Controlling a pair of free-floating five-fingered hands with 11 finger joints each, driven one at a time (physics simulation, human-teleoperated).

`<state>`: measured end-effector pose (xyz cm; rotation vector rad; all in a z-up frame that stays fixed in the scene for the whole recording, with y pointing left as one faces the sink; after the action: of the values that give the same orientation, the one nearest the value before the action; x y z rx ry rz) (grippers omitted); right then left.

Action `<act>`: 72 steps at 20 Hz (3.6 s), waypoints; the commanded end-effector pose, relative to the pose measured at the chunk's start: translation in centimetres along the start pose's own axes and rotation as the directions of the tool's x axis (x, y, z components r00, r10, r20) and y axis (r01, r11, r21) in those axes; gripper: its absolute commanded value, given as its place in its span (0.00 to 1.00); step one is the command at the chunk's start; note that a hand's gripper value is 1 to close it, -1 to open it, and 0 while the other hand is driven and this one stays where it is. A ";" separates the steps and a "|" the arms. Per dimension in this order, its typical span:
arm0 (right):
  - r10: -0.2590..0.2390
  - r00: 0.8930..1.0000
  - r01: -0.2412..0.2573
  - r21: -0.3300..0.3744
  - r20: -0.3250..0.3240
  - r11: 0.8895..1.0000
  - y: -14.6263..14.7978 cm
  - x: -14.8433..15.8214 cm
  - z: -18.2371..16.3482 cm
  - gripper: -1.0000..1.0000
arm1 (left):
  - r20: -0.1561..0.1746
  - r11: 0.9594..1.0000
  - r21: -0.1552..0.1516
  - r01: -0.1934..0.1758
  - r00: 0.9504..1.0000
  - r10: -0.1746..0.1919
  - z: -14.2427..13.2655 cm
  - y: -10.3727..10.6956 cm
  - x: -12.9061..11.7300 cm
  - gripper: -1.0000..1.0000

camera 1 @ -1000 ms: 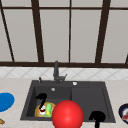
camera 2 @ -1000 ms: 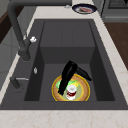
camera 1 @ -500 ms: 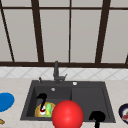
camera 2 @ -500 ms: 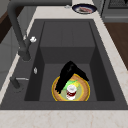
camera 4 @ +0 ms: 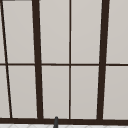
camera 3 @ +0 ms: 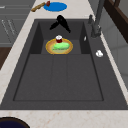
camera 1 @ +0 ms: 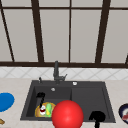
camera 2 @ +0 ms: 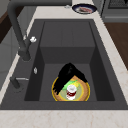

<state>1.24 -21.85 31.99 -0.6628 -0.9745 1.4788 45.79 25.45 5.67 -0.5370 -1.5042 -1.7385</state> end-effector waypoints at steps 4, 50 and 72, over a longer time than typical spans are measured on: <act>0.000 1.000 0.000 0.000 0.000 1.000 0.0 0.0 0.0 0.50 | 0.078 0.995 0.085 0.054 0.995 -0.060 1.2 0.5 1.0 0.00; 0.000 1.000 0.000 0.000 0.000 1.000 0.0 0.0 0.0 0.50 | 0.279 0.918 0.361 0.165 0.920 -0.276 15.3 -1.5 19.9 0.00; 0.000 1.000 0.000 0.000 0.000 1.000 0.0 0.0 0.0 0.50 | 0.299 0.904 0.392 0.168 0.907 -0.298 26.4 -10.9 25.7 0.00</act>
<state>1.24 -21.85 31.99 -0.6628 -0.9745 1.4788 18.44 42.75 23.35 -0.5227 -2.0732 -1.5682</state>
